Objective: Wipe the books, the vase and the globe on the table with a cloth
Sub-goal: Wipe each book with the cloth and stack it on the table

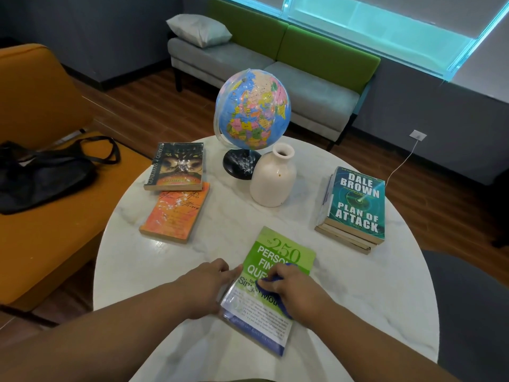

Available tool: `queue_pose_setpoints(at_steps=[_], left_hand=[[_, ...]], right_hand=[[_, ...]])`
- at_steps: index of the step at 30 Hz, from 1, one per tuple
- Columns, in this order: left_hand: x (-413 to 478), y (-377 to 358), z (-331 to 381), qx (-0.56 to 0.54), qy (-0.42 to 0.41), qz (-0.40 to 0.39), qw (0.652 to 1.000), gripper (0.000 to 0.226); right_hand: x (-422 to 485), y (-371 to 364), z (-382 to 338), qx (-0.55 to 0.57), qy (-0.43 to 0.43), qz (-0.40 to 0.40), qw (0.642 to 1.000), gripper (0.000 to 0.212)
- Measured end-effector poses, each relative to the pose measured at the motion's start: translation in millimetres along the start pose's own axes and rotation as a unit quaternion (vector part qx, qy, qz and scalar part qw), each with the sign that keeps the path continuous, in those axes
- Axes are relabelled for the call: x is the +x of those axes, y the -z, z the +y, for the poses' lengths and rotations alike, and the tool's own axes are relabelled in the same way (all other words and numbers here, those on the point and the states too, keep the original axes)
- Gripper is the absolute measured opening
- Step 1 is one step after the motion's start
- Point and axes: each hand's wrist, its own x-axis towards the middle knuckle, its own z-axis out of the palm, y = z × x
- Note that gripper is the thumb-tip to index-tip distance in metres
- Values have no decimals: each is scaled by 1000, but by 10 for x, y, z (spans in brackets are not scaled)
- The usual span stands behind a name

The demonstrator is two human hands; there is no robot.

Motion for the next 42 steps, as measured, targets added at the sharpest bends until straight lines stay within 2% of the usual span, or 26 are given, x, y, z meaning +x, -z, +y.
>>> queue_pose_setpoints(at_steps=[3, 6, 8, 9, 11, 13, 15, 16, 18, 19, 22, 26, 28, 31, 35, 38, 42], left_hand=[[5, -8, -12, -2, 0, 2, 1000, 100], [6, -9, -15, -4, 0, -1, 1000, 100], [4, 4, -3, -2, -2, -3, 1000, 100], [-1, 8, 7, -4, -4, -3, 1000, 99], [-2, 14, 18, -9, -5, -3, 1000, 99], [-4, 16, 18, -10, -3, -3, 1000, 99], [-7, 14, 17, -6, -2, -1, 1000, 99], [-7, 12, 14, -4, -1, 0, 1000, 98], [-8, 15, 17, -3, -1, -2, 1000, 98], [-7, 17, 23, -4, -1, -2, 1000, 98], [-13, 21, 32, -7, 2, -1, 1000, 98], [-18, 21, 32, -7, 2, -1, 1000, 98], [-21, 19, 22, -11, 5, -2, 1000, 99], [-12, 20, 15, -9, 5, -5, 1000, 99], [-4, 8, 15, -9, 4, -3, 1000, 98], [8, 2, 3, -5, 4, -5, 1000, 98], [3, 1, -3, -7, -1, -2, 1000, 98]], right_hand=[[85, 77, 73, -3, -21, 40, 999, 30], [129, 29, -24, 17, -38, 68, 997, 23], [104, -23, -80, -61, 27, 21, 998, 21], [79, -33, -95, -66, 37, 9, 997, 19], [55, 13, -121, -11, 47, 23, 999, 18], [156, 59, -110, 14, 10, 55, 998, 24], [199, 95, -167, -6, -2, 67, 998, 22], [215, 79, -172, -54, 28, 60, 996, 21], [220, 22, -145, -162, 80, 1, 984, 40], [210, -2, -127, -173, 91, -17, 981, 44], [159, 66, -154, -117, 107, -11, 987, 23], [283, 140, -30, -132, 72, 16, 988, 11], [297, 123, -53, -102, 37, 29, 994, 13], [260, 11, -152, -76, 35, 19, 996, 23], [94, -115, -130, -3, 16, -15, 1000, 14], [77, -47, -95, 86, -40, 21, 995, 23], [52, -61, -165, 74, -41, 61, 994, 17]])
